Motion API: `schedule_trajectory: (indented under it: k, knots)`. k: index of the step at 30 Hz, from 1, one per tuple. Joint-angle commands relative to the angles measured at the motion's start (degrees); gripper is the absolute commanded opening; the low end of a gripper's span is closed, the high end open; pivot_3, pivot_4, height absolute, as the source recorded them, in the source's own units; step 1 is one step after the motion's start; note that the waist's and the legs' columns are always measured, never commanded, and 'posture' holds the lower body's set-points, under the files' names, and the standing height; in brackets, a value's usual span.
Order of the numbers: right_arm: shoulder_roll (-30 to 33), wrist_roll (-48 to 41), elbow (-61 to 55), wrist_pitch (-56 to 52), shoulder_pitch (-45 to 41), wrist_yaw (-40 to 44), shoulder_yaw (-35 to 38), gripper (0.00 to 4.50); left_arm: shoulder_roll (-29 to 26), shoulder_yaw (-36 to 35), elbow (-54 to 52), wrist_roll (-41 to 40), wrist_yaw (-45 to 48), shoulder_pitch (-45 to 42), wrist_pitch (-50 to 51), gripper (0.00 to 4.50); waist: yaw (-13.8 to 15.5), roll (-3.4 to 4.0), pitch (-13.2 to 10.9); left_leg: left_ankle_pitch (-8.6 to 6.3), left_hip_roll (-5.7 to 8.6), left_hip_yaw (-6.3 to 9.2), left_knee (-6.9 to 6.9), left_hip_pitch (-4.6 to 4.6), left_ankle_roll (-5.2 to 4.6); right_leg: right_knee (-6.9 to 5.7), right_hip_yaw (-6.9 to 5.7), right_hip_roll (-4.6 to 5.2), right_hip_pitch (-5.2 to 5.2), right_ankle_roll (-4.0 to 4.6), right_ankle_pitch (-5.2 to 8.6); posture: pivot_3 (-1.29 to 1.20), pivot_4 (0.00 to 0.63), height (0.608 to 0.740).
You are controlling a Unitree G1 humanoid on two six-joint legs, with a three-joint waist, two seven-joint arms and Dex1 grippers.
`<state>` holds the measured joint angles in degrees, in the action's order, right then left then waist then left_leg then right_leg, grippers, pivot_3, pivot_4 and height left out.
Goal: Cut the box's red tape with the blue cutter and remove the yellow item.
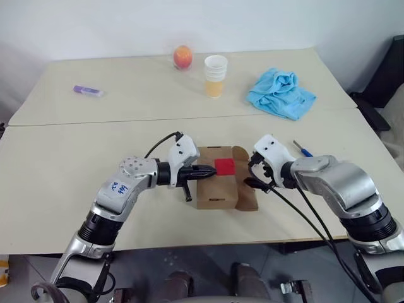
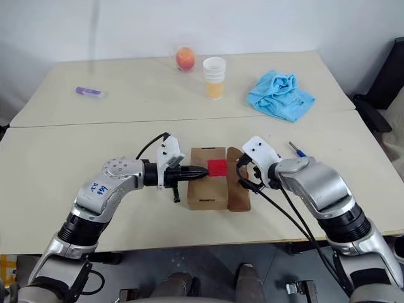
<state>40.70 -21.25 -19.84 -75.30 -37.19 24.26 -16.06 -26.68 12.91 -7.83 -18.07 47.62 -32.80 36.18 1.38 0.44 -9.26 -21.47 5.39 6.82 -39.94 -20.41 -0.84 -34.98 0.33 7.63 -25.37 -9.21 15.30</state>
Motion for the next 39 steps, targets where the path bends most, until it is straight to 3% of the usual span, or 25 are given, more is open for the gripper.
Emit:
schedule_trajectory:
  k: [1, 5, 7, 9, 10, 24, 27, 37, 39]
  knots:
    - [-0.3, 2.1, 0.5, 1.3, 2.5, -0.9, -0.2, 4.46, -0.2, 1.2, 1.0, 1.0, -0.1, 1.6, 1.2, 0.00, 0.0, -0.01, 0.0, 0.00, 0.00, 0.00, 0.00, 0.00, 0.00, 0.00, 0.00, 0.00, 0.00, 0.00, 0.00, 0.00, 0.150, 0.740]
    - [-0.8, 2.0, 0.0, 2.2, 3.3, -0.5, 2.2, 4.46, -0.3, 1.2, 0.4, 0.8, -0.2, 1.7, 1.6, 0.00, 0.0, -0.04, 0.0, 0.00, -0.01, -0.01, 0.00, 0.02, 0.00, 0.00, 0.01, -0.01, 0.02, 0.00, 0.00, 0.00, 0.150, 0.740]
    - [-0.7, -2.9, 2.9, 1.7, 2.5, 4.0, 10.2, 4.46, -0.3, 0.9, 0.0, 0.6, -0.1, 1.7, 1.9, 0.00, 0.0, -0.04, 0.0, 0.00, -0.01, -0.01, -0.01, 0.02, 0.00, 0.00, 0.01, -0.01, 0.02, 0.00, 0.00, 0.00, 0.150, 0.740]
    - [-1.1, -12.6, 11.3, -6.2, -0.5, 12.3, 22.5, 4.46, -0.6, 0.6, -0.3, 0.4, 0.0, 1.7, 2.0, 0.00, 0.1, -0.04, 0.0, 0.01, 0.01, -0.01, -0.01, 0.01, -0.01, 0.00, 0.02, 0.01, 0.02, 0.00, 0.00, 0.00, 0.150, 0.740]
    - [-0.5, -15.0, 14.3, -7.9, -1.0, 14.9, 24.3, 4.46, -0.6, 0.7, -0.3, 0.5, 0.2, 1.6, 1.8, 0.00, 0.1, -0.02, 0.0, 0.01, 0.02, -0.01, 0.00, 0.01, -0.02, 0.04, 0.02, 0.01, 0.04, 0.00, 0.00, 0.00, 0.150, 0.740]
    - [-3.3, -15.7, 29.2, -5.3, -4.7, 25.2, 13.3, 4.46, -1.0, -0.2, -1.3, 0.4, 0.5, 1.3, 2.6, 0.00, -0.8, -0.01, 0.0, 0.02, -0.09, -0.09, 0.20, 0.02, -0.02, 0.00, 0.03, -0.04, -0.03, 0.02, -0.02, 0.00, 0.150, 0.740]
    - [-5.0, -15.5, 30.9, -5.3, -6.2, 26.6, 10.9, 3.90, -1.1, -0.3, -1.7, 0.3, 0.3, 1.5, 3.0, 0.00, -1.1, -0.01, 0.0, 0.01, -0.10, -0.09, 0.20, 0.02, -0.02, 0.00, 0.03, -0.05, -0.03, 0.02, -0.02, 0.00, 0.150, 0.740]
    - [-9.5, -10.6, 41.2, -3.7, -11.7, 26.9, 5.3, 0.47, -1.2, -0.9, -2.4, 0.3, -0.2, 1.8, 3.8, 0.00, -1.6, 0.00, 0.0, 0.01, -0.09, -0.07, 0.22, 0.02, -0.01, -0.03, 0.02, -0.04, -0.04, 0.02, -0.02, 0.00, 0.150, 0.740]
    - [-10.6, -10.3, 42.6, -4.4, -12.8, 27.0, 4.9, 0.47, -1.3, -1.0, -2.5, 0.3, -0.3, 2.0, 3.8, 0.00, -1.7, 0.00, 0.0, 0.01, -0.10, -0.07, 0.21, 0.03, -0.01, -0.04, 0.02, -0.05, -0.04, 0.02, -0.02, 0.00, 0.150, 0.740]
